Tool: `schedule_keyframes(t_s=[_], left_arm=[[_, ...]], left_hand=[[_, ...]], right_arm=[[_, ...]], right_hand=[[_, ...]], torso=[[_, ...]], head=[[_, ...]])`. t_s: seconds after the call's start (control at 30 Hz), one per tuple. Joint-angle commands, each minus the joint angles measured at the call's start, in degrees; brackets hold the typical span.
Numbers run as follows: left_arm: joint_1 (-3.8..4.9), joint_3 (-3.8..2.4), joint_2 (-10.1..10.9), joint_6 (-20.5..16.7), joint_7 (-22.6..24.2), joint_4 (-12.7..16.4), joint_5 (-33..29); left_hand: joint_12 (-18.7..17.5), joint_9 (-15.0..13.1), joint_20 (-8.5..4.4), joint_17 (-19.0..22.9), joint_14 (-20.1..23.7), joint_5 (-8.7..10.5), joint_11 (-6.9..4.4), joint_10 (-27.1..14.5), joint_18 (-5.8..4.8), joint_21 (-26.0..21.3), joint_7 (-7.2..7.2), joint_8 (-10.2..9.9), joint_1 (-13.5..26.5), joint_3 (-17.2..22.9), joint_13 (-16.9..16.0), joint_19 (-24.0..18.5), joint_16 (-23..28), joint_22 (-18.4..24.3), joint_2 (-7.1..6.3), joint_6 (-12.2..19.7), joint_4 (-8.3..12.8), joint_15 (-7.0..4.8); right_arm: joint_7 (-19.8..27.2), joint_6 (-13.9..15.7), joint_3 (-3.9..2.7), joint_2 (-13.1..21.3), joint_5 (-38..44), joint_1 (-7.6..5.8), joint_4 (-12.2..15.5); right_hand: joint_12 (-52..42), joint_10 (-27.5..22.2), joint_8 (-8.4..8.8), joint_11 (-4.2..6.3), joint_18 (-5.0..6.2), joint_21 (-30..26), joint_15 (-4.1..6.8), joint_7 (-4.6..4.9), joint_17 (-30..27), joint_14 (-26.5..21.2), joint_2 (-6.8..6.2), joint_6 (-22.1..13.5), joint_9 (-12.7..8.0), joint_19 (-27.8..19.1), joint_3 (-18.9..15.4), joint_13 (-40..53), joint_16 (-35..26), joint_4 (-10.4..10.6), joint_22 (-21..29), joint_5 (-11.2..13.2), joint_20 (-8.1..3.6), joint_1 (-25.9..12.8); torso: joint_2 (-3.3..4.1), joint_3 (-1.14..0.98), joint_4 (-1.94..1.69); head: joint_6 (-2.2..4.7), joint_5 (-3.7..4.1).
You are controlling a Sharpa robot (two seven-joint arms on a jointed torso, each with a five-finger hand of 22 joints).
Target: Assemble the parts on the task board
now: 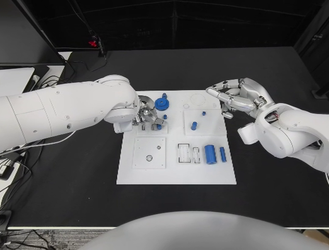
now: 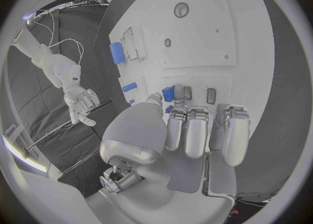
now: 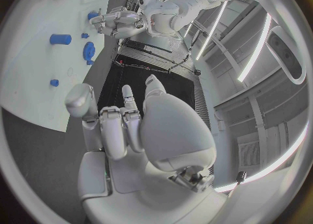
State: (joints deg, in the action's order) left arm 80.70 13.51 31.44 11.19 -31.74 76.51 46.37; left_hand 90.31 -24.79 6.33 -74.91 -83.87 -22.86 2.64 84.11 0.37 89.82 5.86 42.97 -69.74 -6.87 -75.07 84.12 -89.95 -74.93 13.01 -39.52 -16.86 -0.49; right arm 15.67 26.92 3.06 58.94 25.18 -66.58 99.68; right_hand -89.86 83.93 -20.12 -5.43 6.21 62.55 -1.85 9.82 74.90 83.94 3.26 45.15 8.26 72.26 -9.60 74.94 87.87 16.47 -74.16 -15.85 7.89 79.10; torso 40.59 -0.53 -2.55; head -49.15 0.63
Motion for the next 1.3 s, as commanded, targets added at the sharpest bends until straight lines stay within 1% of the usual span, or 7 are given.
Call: schedule_keyframes(t_s=[0.03, 0.2, 0.5, 0.57, 0.87, 1.0, 1.3], left_arm=[[0.01, -0.04, -0.15, 1.04, 0.47, -0.06, 0.15], [-0.04, -0.05, -0.27, 1.49, 0.31, -0.17, 0.15], [-0.06, -0.05, -0.35, 1.3, 0.27, -0.35, 0.15], [-0.07, -0.05, -0.4, 1.29, 0.3, -0.37, 0.15], [-0.07, -0.05, -0.48, 1.07, 0.57, -0.43, 0.15], [-0.07, -0.05, -0.39, 0.79, 0.82, -0.39, 0.15], [-0.07, -0.05, 0.13, 0.04, 1.57, -0.16, 0.15]], left_hand=[[-0.31, -0.02, -0.46, -15.09, -6.13, -0.11, -0.31, 5.89, -0.37, 0.18, -0.1, -0.25, 0.7, -0.27, -14.93, 5.88, -0.05, -15.07, -0.14, -0.06, -0.03, -0.4], [-0.31, -0.05, -0.46, -15.09, -6.13, -0.09, -0.31, 5.89, -0.37, 0.18, -0.11, -0.27, 0.79, -0.3, -14.93, 5.88, -0.05, -15.07, -0.11, -0.07, -0.01, -0.4], [-0.31, -0.81, -0.6, -15.09, -6.13, -2.15, -0.66, 5.89, -0.37, 0.18, -0.52, -0.93, -1.9, 2.2, -14.93, 5.88, -0.05, -15.07, 0.82, -0.25, 0.28, -0.63], [-0.31, -1.09, -0.68, -15.09, -6.13, -4.53, -0.75, 5.89, -0.37, 0.18, -0.62, -1.15, -3.47, 3.48, -14.93, 5.88, -0.05, -15.07, 0.45, -0.21, 0.52, -0.75], [-0.31, -2.34, -0.96, -15.09, -6.13, -11.19, -0.85, 5.89, -0.37, 0.18, -0.67, -1.47, -9.73, 8.67, -14.93, 5.88, -0.05, -15.07, -2.98, -0.28, 2.93, -0.97], [-0.31, -2.66, -0.96, -15.09, -6.13, -11.54, -0.78, 5.89, -0.37, 0.18, -0.6, -1.53, -10.43, 9.83, -14.93, 5.88, -0.05, -15.07, -3.64, -0.38, 3.03, -0.92], [-0.31, -2.85, -0.95, -15.09, -6.13, -11.65, -0.73, 5.89, -0.37, 0.18, -0.54, -1.64, -10.8, 10.57, -14.93, 5.88, -0.05, -15.07, -4.07, -0.38, 3.06, -0.88]], right_arm=[[0.03, -0.53, 0.0, -0.08, -0.13, -0.04, 0.04], [0.0, -0.53, 0.01, -0.1, -0.13, -0.01, 0.05], [-0.13, -0.54, 0.03, -0.03, -0.13, 0.0, 0.15], [-0.15, -0.52, 0.04, 0.0, -0.13, 0.0, 0.16], [-0.33, -0.44, 0.05, 0.17, -0.13, 0.01, 0.21], [-0.49, -0.41, 0.05, 0.24, -0.13, 0.01, 0.19], [-0.85, -0.46, 0.08, 0.24, -0.13, 0.19, -0.08]], right_hand=[[-0.14, 6.07, -0.24, 0.01, 0.67, -0.14, 0.18, 0.02, 11.36, 3.71, 0.23, -0.56, 0.07, -0.21, -0.3, 15.06, -0.3, -0.04, 0.07, -0.27, -0.02, 0.56], [-0.14, 6.07, -0.4, 0.01, 0.68, -0.21, 0.17, 0.03, 11.33, 3.7, 0.32, -0.68, 0.09, -0.2, -0.35, 15.06, -0.3, -0.04, 0.09, -0.43, -0.02, 0.66], [-0.14, 6.07, -0.42, 0.0, 0.68, -0.23, 0.17, 0.03, 11.3, 3.68, 0.34, -0.71, 0.09, -0.21, -0.36, 15.06, -0.33, -0.03, 0.1, -0.46, -0.02, 0.67], [-0.14, 6.07, -0.52, 0.0, 0.68, -0.27, 0.17, 0.04, 11.3, 3.68, 0.44, -0.81, 0.11, -0.2, -0.38, 15.06, -0.32, -0.01, 0.12, -0.54, -0.02, 0.72], [-0.14, 6.07, -0.69, -0.01, 0.69, -0.34, 0.16, 0.05, 11.27, 3.67, 0.65, -0.93, 0.13, -0.19, -0.4, 15.06, -0.33, 0.03, 0.14, -0.63, -0.02, 0.79], [-0.14, 6.07, -0.75, -0.01, 0.69, -0.37, 0.16, 0.05, 11.22, 3.64, 0.73, -0.98, 0.14, -0.19, -0.4, 15.06, -0.36, 0.04, 0.15, -0.64, -0.02, 0.81], [-0.14, 6.07, -0.93, -0.02, 0.69, -0.4, 0.16, 0.06, 11.19, 3.62, 0.97, -1.09, 0.17, -0.15, -0.42, 15.06, -0.37, 0.09, 0.16, -0.67, -0.01, 0.83]], torso=[[-0.01, 0.01, 0.0], [0.01, -0.02, -0.06], [-0.01, 0.0, -0.04], [-0.02, 0.02, 0.01], [-0.01, -0.02, -0.08], [-0.02, -0.01, -0.07], [-0.03, 0.03, -0.09]], head=[[-0.05, 0.08], [-0.14, 0.16], [-0.08, 0.23], [-0.09, 0.25], [-0.23, 0.5], [-0.23, 0.66], [-0.28, 0.75]])
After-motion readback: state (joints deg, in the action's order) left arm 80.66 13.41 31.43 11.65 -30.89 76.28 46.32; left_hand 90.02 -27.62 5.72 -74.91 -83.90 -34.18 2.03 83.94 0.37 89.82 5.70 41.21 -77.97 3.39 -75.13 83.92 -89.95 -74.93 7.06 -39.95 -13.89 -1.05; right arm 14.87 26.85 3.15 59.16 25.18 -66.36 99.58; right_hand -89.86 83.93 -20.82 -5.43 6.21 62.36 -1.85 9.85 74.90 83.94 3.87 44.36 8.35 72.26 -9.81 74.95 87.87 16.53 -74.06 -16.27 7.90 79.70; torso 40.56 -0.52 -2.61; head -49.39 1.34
